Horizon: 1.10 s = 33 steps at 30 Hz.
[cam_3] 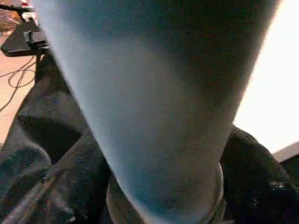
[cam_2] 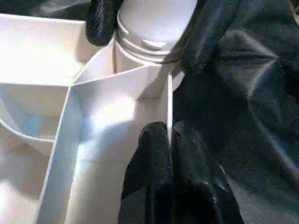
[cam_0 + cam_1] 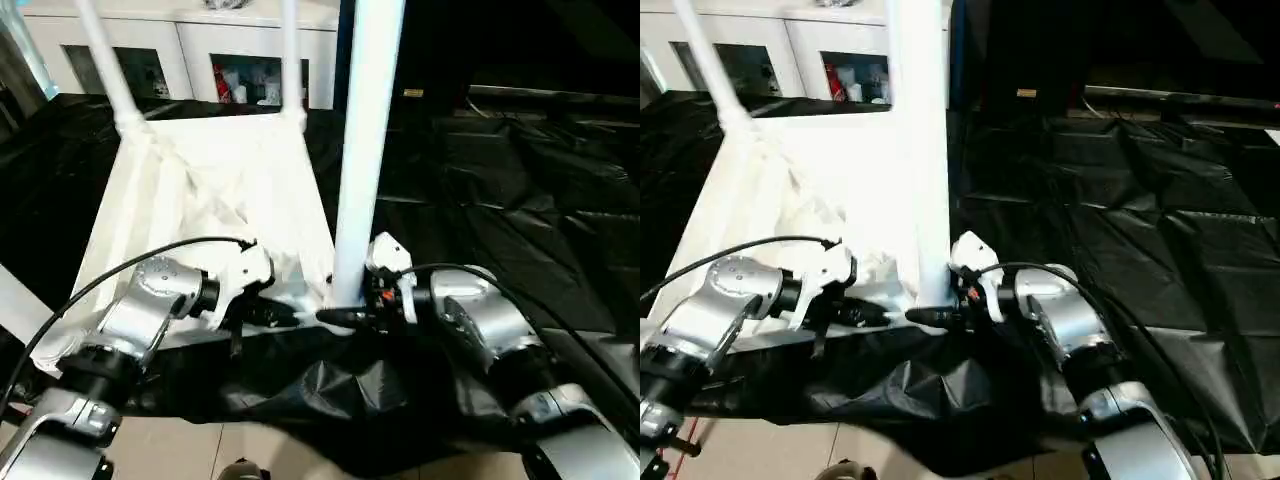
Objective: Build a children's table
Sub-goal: Rotate leg to tighten
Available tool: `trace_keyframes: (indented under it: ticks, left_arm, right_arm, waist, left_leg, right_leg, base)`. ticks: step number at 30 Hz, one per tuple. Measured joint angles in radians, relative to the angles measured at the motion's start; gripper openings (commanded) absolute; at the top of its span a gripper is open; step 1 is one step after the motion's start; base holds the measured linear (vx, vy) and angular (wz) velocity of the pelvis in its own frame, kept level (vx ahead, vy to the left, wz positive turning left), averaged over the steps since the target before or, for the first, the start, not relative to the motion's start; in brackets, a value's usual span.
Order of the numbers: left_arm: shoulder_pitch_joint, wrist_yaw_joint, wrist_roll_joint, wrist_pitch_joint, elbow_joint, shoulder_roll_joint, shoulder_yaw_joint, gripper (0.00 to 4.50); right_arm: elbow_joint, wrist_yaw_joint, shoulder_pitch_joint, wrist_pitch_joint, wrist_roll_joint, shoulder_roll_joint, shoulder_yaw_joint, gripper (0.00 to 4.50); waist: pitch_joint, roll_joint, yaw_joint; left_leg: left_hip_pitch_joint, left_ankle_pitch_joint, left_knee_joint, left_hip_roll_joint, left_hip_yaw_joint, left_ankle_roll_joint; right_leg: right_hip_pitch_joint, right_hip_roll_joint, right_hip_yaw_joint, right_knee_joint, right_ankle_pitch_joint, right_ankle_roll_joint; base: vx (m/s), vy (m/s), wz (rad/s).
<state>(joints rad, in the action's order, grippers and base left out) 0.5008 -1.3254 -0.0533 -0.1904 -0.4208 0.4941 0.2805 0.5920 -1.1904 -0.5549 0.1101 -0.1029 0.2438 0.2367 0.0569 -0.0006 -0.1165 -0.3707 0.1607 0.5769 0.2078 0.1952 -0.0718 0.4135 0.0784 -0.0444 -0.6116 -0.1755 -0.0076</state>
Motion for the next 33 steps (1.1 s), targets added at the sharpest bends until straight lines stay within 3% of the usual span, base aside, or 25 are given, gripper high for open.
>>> trace_keyframes:
  ticks: [6,11,15,20,21,22,26,27,30,33]
  left_arm:
    - [0.000,0.035,0.000,-0.019,-0.002,-0.020,-0.006,0.00]
    - [0.024,0.167,0.014,-0.057,-0.044,-0.073,-0.035,0.00]
    - [0.099,0.361,0.050,-0.101,-0.136,-0.174,-0.061,0.00]
    - [0.133,0.468,0.070,-0.115,-0.176,-0.236,-0.067,0.00]
    - [0.138,0.481,0.071,-0.115,-0.181,-0.246,-0.068,0.00]
    - [0.139,0.484,0.072,-0.115,-0.182,-0.249,-0.068,0.00]
    - [0.141,0.489,0.078,-0.115,-0.182,-0.254,-0.068,0.00]
    - [0.141,0.487,0.078,-0.113,-0.182,-0.253,-0.068,0.00]
    - [0.136,0.466,0.078,-0.107,-0.178,-0.243,-0.068,0.00]
    - [0.113,0.413,0.074,-0.089,-0.147,-0.208,-0.066,0.00]
  right_arm:
    - [0.000,0.050,0.012,0.013,-0.006,-0.026,-0.020,2.69]
    - [0.052,0.281,0.004,0.015,0.011,-0.105,-0.089,2.66]
    - [0.186,0.661,-0.076,0.012,0.016,-0.235,-0.199,2.66]
    - [0.249,0.874,-0.112,-0.032,0.029,-0.289,-0.229,2.65]
    - [0.252,0.892,-0.112,-0.048,0.037,-0.292,-0.230,2.65]
    - [0.254,0.895,-0.112,-0.053,0.038,-0.292,-0.231,3.21]
    - [0.265,0.894,-0.113,-0.074,0.039,-0.298,-0.241,3.44]
    - [0.271,0.888,-0.113,-0.083,0.044,-0.298,-0.240,3.69]
    - [0.274,0.845,-0.113,-0.092,0.058,-0.289,-0.226,3.76]
    - [0.241,0.701,-0.096,-0.094,0.068,-0.227,-0.166,3.76]
  waist:
    - [0.000,0.000,0.001]
    - [0.000,0.000,0.022]
    - [0.000,0.000,0.042]
    - [-0.002,0.003,0.041]
    - [-0.002,0.004,0.038]
    - [-0.002,0.004,0.035]
    - [-0.002,0.004,0.030]
    - [-0.002,0.004,0.030]
    - [-0.002,0.004,0.032]
    - [-0.002,0.004,0.035]
  left_leg:
    - [0.001,0.000,0.001,0.000,0.000,0.000]
    - [0.003,0.000,0.002,0.000,-0.001,0.000]
    - [0.003,-0.002,0.002,0.000,-0.003,-0.004]
    - [0.003,-0.002,-0.002,-0.001,-0.002,-0.004]
    - [0.003,-0.002,-0.002,-0.001,-0.002,-0.004]
    - [0.003,-0.002,-0.003,-0.001,-0.002,-0.004]
    - [0.003,-0.002,-0.003,-0.001,-0.001,-0.004]
    - [0.003,-0.002,-0.003,-0.001,-0.001,-0.004]
    - [0.003,-0.002,-0.003,-0.001,-0.001,-0.004]
    - [0.002,-0.002,-0.004,-0.001,-0.001,-0.004]
  right_leg:
    - [-0.001,0.000,0.000,-0.001,0.000,0.000]
    - [-0.001,0.000,0.001,-0.003,0.001,-0.001]
    - [0.001,-0.001,0.001,-0.003,0.003,0.001]
    - [0.002,-0.001,0.000,-0.002,0.004,-0.001]
    - [0.002,-0.001,0.001,-0.001,0.004,0.000]
    - [0.002,-0.001,0.001,0.000,0.004,0.000]
    - [0.002,-0.001,0.001,0.001,0.004,0.000]
    - [0.002,-0.001,0.001,0.001,0.004,0.000]
    - [0.002,-0.001,0.001,0.001,0.004,0.000]
    - [0.003,-0.001,0.000,0.001,0.004,0.000]
  base:
    - [0.000,0.000,0.00]
    - [0.000,0.000,0.00]
    - [0.000,0.000,0.00]
    - [0.000,0.000,0.00]
    - [0.000,0.000,0.00]
    - [0.000,0.000,0.00]
    - [0.000,0.000,0.00]
    - [0.000,0.000,0.00]
    - [0.000,0.000,0.00]
    - [0.000,0.000,0.00]
